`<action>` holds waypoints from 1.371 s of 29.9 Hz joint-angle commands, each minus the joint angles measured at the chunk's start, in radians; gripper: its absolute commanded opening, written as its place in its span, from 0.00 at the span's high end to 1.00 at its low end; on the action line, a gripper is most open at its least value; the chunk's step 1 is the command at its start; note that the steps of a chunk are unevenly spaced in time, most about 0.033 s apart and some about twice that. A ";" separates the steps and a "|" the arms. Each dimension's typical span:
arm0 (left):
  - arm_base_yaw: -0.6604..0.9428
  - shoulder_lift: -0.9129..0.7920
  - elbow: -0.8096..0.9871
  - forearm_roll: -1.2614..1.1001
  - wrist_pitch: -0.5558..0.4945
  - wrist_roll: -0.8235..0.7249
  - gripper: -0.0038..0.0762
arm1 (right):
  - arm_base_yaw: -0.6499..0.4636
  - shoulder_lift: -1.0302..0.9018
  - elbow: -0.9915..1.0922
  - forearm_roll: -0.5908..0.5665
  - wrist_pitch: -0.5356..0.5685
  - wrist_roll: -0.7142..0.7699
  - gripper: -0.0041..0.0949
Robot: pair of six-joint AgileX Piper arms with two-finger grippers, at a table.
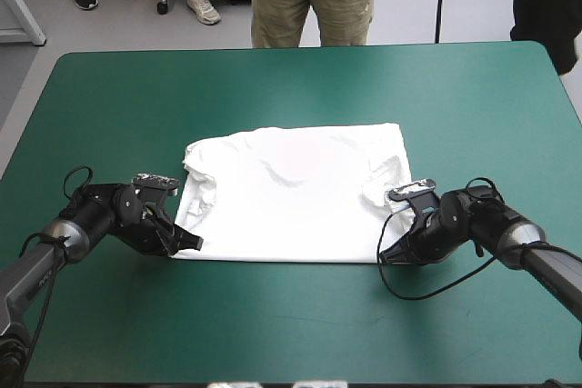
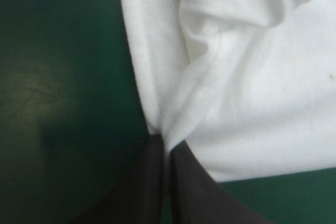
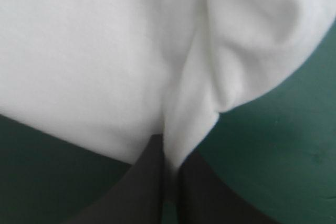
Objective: Fold the cloth
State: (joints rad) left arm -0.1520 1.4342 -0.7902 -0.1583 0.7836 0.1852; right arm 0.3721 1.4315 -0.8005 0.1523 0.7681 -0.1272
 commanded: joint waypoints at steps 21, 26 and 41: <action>-0.005 -0.191 -0.113 -0.011 0.079 0.025 0.96 | -0.052 -0.298 -0.064 -0.023 0.174 0.034 0.98; -0.005 -0.161 -0.209 0.009 0.000 -0.028 0.96 | -0.163 -0.259 -0.176 0.025 0.126 -0.048 0.98; -0.005 0.180 -0.535 0.015 -0.152 -0.067 0.96 | -0.252 0.172 -0.599 0.220 0.125 -0.257 0.98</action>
State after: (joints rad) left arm -0.1520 1.6052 -1.2489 -0.1389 0.7074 0.1366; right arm 0.1290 1.5726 -1.3030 0.3504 0.9280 -0.3681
